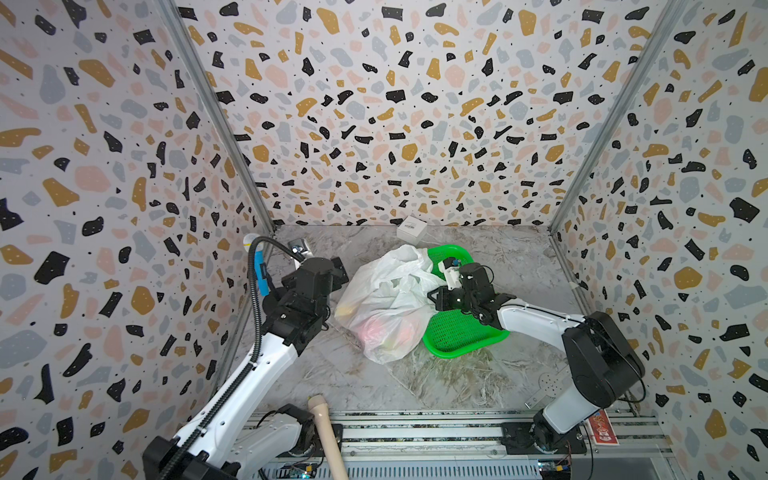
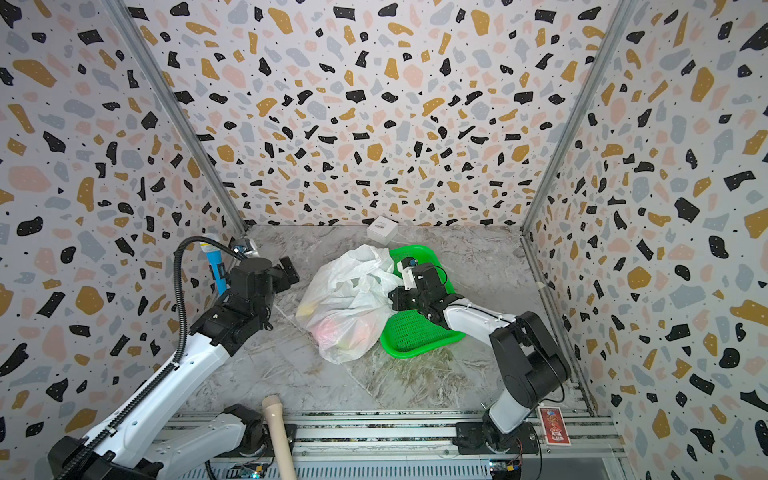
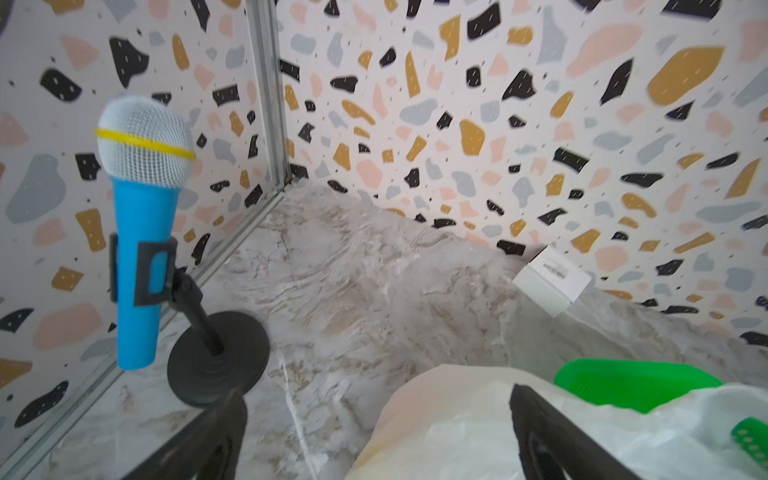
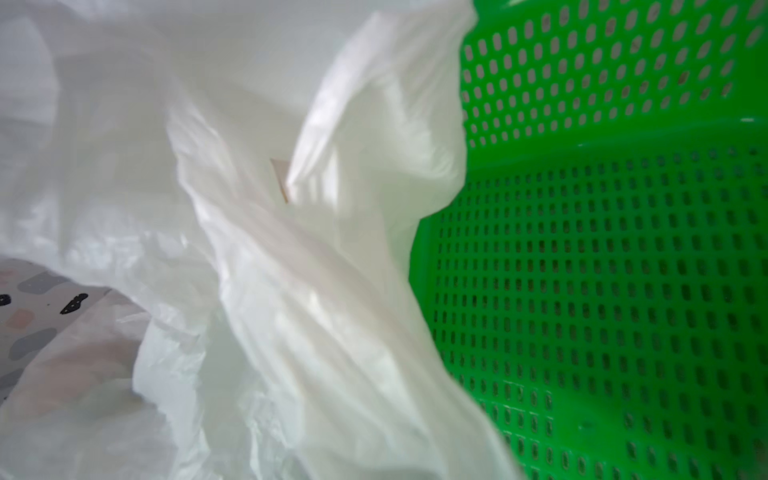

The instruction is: Place the fruits into the plastic bag

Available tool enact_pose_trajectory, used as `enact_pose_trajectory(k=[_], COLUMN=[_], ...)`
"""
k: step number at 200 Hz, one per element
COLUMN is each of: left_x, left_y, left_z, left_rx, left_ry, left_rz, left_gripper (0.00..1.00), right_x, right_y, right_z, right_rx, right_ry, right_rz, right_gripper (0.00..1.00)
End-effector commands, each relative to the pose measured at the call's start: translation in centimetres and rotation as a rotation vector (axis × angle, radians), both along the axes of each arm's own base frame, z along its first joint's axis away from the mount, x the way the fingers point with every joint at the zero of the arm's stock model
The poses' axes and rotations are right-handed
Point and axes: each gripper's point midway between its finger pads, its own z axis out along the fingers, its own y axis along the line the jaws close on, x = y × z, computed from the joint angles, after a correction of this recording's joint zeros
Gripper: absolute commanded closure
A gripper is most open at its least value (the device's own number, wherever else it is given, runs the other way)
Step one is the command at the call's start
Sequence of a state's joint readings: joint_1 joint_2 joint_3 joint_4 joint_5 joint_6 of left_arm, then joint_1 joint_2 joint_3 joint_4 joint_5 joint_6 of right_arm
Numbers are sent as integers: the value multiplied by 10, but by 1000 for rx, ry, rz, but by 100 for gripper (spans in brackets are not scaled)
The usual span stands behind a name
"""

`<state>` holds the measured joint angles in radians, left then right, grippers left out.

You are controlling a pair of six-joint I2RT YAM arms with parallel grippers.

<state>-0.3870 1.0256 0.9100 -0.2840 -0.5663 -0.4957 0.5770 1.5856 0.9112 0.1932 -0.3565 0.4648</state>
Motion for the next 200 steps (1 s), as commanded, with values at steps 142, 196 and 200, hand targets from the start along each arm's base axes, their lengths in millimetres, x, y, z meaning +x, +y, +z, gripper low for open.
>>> enact_pose_trajectory(k=[142,196,200], left_x=[-21,-36,-36], left_y=[47,80,81], left_z=[-39,-55,-57], left_rx=[1,78,78], left_ry=[46,75,77], left_rz=[216,367,369], left_gripper=[1,1,1], right_x=[-28,-34,-34], right_y=[4,-39,-46], right_z=[55,113,117], right_rx=[48,100,102], right_ry=[-176,-354,-367], right_rz=[57,-75,-100], right_gripper=[41,25,24])
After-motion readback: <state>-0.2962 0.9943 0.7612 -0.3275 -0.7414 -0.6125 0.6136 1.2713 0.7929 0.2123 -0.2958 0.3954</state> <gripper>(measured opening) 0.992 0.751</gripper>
